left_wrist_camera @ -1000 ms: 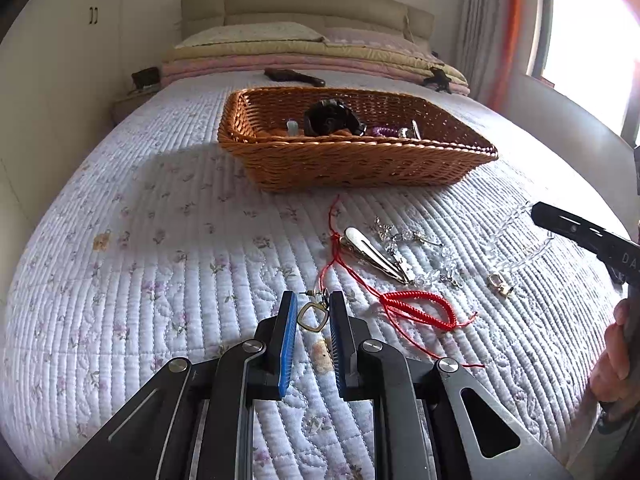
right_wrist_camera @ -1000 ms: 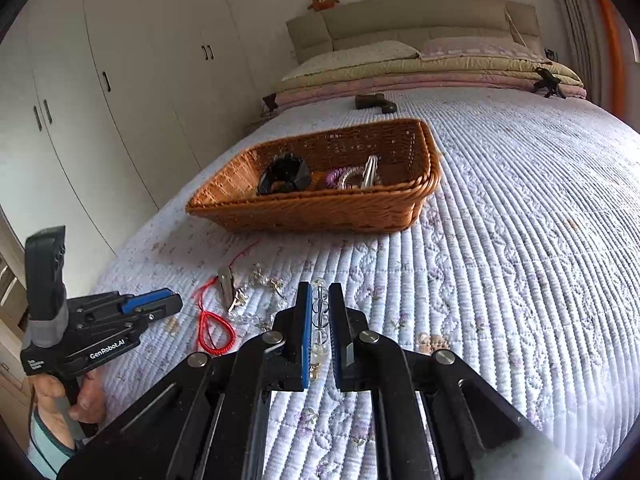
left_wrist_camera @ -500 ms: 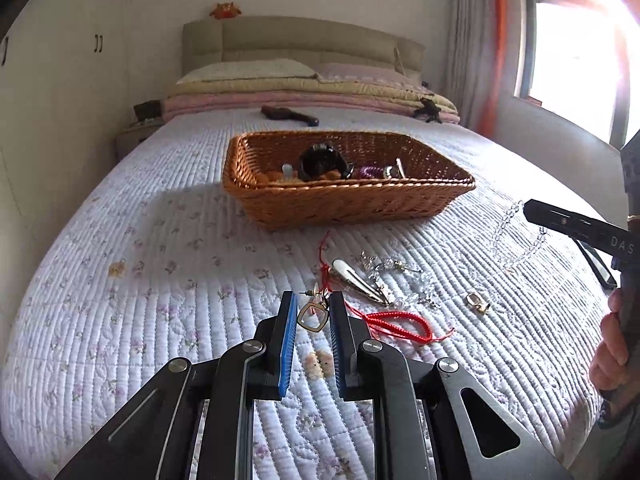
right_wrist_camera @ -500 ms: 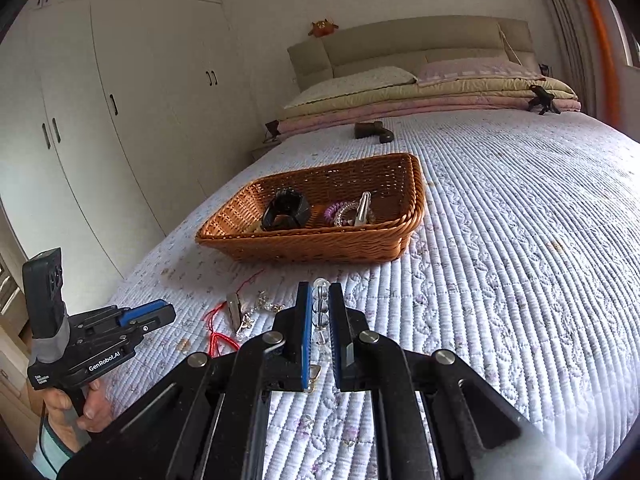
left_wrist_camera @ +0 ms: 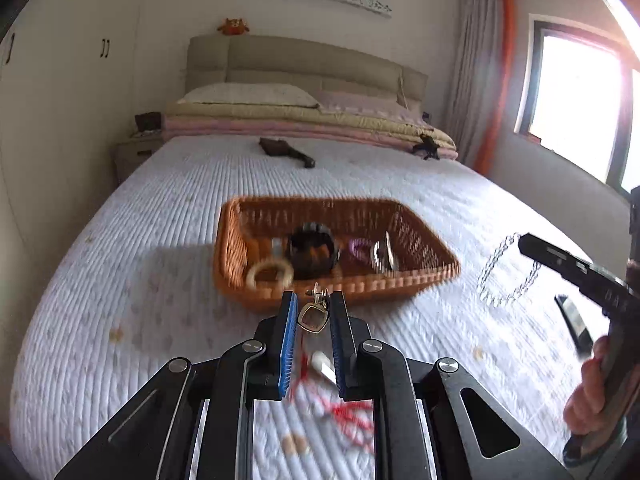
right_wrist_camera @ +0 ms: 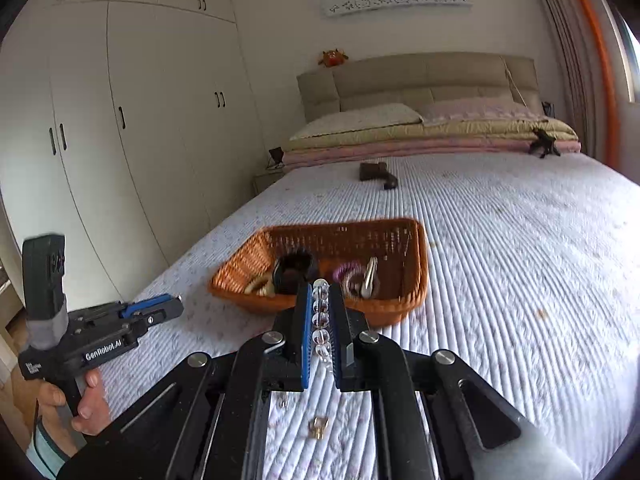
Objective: Organize jewelry
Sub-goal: 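Carry gold charm and crystal piece into the wicker basket and open both tools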
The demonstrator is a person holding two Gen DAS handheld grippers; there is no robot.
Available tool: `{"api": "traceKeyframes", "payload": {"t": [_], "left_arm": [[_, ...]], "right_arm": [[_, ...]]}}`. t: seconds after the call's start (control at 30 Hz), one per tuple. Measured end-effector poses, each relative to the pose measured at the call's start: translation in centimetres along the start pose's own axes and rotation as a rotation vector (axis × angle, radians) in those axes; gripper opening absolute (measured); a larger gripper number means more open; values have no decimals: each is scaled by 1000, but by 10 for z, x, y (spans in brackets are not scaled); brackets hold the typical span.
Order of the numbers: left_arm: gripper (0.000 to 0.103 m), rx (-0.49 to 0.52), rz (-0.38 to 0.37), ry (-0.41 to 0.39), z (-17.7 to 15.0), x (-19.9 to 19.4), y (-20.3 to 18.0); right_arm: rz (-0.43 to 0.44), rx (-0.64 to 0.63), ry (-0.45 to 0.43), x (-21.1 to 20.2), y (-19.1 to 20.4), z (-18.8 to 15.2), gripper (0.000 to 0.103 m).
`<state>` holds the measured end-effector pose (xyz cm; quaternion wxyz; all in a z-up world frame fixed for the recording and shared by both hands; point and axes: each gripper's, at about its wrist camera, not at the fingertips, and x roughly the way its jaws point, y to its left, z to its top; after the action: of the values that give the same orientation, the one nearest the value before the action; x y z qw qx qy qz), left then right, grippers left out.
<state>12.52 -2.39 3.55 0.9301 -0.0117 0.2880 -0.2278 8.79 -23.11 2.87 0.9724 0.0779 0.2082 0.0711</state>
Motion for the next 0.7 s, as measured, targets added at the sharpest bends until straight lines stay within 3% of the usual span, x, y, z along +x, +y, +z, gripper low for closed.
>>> {"api": "traceKeyframes", "payload": {"t": [0.13,0.27,0.47,0.7], "left_arm": [[16,-19,-51,5,40,34,-4],[16,-65,-75,41,54,80,-2],[16,-112,-81,110,45,134,7],[16,-97,-61,135,37,155,7]], "right_arm": [[2,-14,6,32,-2,32,10],[11,22,51,74,-12,48,10],[23,66,152,140,-27,46,10],[32,97,222,180,-34,22,10]]}}
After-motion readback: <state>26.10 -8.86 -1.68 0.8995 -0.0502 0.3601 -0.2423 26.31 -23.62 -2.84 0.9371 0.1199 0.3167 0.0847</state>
